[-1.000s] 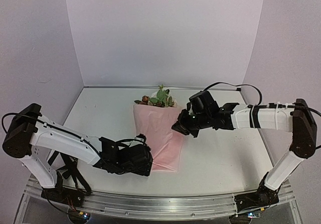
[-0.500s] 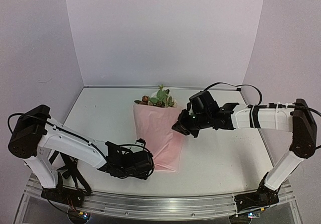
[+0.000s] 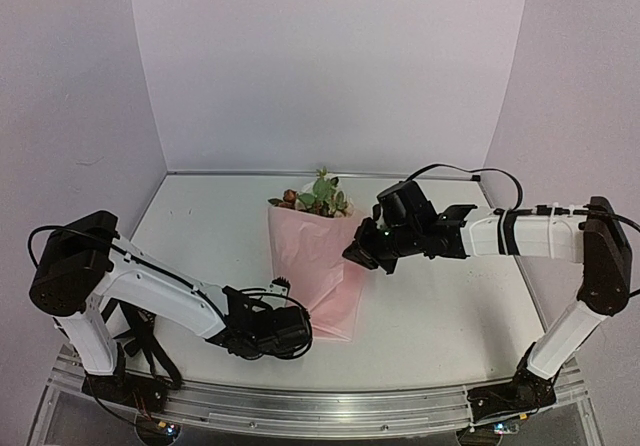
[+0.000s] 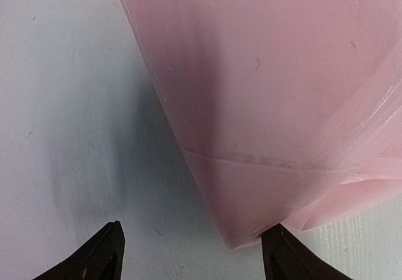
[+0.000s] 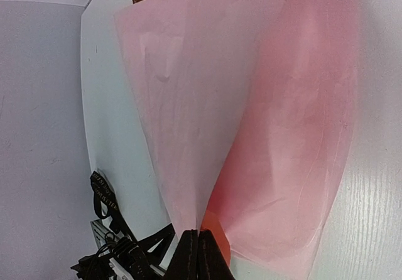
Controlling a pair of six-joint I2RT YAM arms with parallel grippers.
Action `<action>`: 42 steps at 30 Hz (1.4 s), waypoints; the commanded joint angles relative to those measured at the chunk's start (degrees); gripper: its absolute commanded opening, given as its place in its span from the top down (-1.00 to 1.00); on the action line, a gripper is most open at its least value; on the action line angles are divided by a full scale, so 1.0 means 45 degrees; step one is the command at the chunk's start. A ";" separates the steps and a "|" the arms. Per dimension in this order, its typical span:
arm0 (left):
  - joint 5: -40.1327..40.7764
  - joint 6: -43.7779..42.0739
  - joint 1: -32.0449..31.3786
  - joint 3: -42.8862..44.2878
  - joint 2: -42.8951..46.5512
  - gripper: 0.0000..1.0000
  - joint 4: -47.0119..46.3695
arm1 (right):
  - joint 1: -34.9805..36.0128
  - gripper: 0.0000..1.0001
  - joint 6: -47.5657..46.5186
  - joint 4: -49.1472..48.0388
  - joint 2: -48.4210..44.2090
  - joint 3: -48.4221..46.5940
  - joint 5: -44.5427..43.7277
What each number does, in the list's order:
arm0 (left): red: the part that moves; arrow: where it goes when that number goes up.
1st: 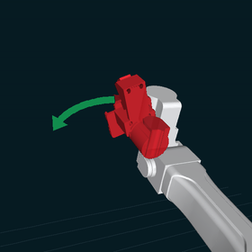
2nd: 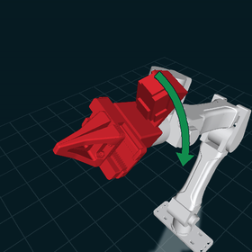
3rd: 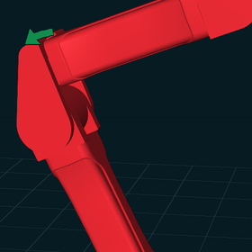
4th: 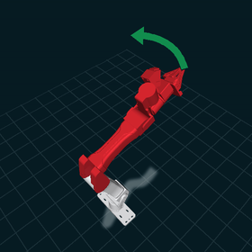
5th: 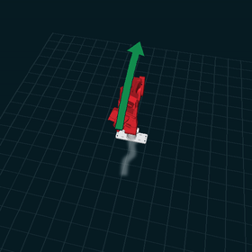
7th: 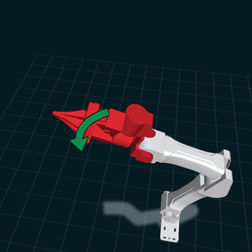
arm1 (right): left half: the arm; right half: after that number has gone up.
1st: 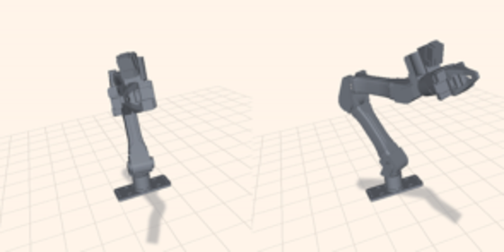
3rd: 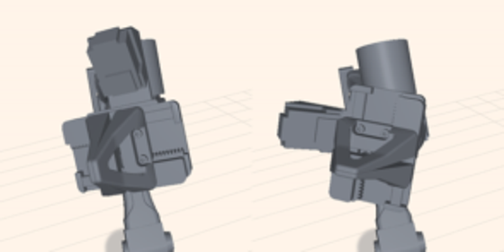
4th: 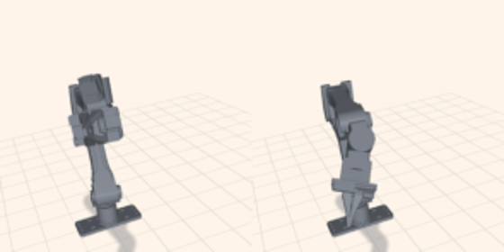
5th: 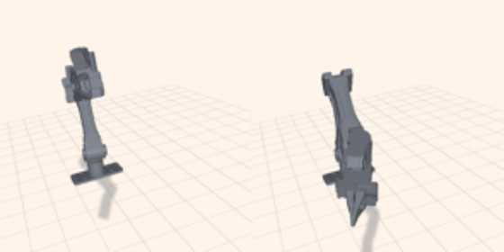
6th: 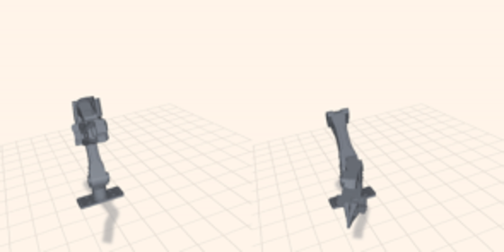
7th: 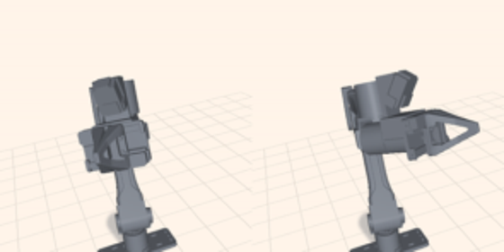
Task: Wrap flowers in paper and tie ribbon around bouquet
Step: Fold the two-thirds-folded wrapping paper at the center of the board, then press the fold line of the folded bouquet.
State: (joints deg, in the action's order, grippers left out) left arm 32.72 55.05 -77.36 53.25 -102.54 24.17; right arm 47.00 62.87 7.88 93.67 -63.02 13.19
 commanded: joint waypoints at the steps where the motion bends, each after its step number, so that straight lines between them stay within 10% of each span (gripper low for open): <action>1: 0.0424 0.0081 -0.0063 0.0547 -0.0185 -0.53 0.0246 | 0.0013 1.00 -0.0056 0.0026 -0.0324 -0.0344 -0.0127; 42: -0.0918 0.0285 -0.0083 -0.0097 0.0737 -0.48 0.1188 | -0.1375 1.00 -0.3098 0.2675 0.1822 -0.1522 0.1027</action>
State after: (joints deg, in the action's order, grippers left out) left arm 31.08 59.16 -77.57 53.49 -102.87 26.72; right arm 41.13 52.33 18.79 100.70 -67.36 17.99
